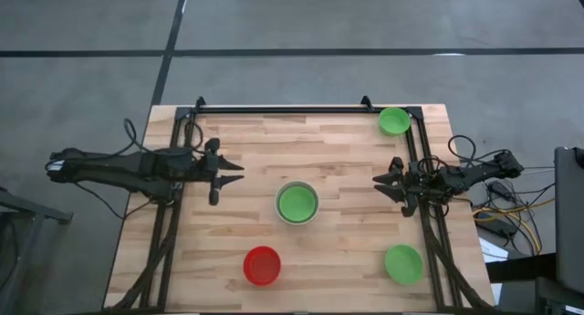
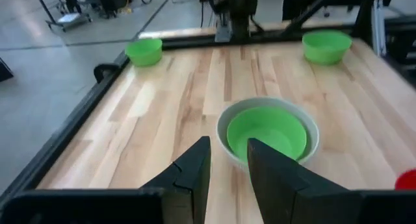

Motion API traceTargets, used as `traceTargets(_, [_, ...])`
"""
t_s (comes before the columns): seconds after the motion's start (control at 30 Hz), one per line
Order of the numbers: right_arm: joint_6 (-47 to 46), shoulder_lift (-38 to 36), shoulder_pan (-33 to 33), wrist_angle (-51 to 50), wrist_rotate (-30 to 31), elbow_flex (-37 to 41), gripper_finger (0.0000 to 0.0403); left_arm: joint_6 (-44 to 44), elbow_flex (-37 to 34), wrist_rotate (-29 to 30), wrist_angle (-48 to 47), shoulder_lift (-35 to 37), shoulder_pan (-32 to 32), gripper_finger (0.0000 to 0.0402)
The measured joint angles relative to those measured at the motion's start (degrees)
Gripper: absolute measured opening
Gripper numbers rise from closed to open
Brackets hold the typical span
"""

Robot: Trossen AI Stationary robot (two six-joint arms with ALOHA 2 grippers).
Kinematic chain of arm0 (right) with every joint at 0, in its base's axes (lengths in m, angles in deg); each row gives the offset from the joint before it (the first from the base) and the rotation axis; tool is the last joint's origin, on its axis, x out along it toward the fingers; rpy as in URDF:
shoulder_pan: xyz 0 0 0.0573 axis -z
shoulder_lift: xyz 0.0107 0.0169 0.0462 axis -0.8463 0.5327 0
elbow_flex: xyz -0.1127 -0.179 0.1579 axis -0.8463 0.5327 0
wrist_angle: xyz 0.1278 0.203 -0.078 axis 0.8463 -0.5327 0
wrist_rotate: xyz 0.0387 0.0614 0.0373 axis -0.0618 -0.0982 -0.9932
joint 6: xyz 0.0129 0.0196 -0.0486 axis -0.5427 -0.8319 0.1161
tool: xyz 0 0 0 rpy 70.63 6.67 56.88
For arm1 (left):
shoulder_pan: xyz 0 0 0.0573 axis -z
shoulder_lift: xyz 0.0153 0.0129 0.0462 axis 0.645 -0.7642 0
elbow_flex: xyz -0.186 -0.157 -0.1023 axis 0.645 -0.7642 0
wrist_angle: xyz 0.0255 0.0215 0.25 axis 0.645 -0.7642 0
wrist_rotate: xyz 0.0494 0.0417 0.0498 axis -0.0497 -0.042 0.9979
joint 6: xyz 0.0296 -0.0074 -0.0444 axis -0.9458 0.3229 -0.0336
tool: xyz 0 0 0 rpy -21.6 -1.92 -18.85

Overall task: Nest bowls inside each other
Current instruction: Stack the bottom green bowl on top of the left green bowl

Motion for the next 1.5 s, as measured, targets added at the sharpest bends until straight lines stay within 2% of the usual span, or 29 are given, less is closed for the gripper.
traceTargets(0.5, [0.0, 0.01, 0.01, 0.0, 0.0, -0.02, 0.0132, -0.32, -15.43, 0.24, 0.15, -0.01, -0.04, 0.0108])
traceTargets(0.6, [0.0, 0.02, 0.0, 0.0, 0.01, 0.0, 0.0132, 0.0, -17.87, 0.83, 6.03, 0.06, -0.07, 0.0108])
traceTargets(0.8, [0.0, 0.02, 0.01, 0.0, 0.0, -0.02, 0.0132, -10.12, -17.05, 1.76, 11.56, 0.23, -0.07, 0.0108])
traceTargets(1.1, [0.0, 0.02, 0.0, 0.0, 0.02, 0.0, 0.0132, -24.03, -12.71, 1.74, 11.41, 0.35, -0.07, 0.0108])
traceTargets(1.5, [0.0, 0.02, 0.0, 0.0, 0.0, -0.02, 0.0132, -24.37, -13.12, 0.75, 11.2, 0.33, -0.07, 0.0108])
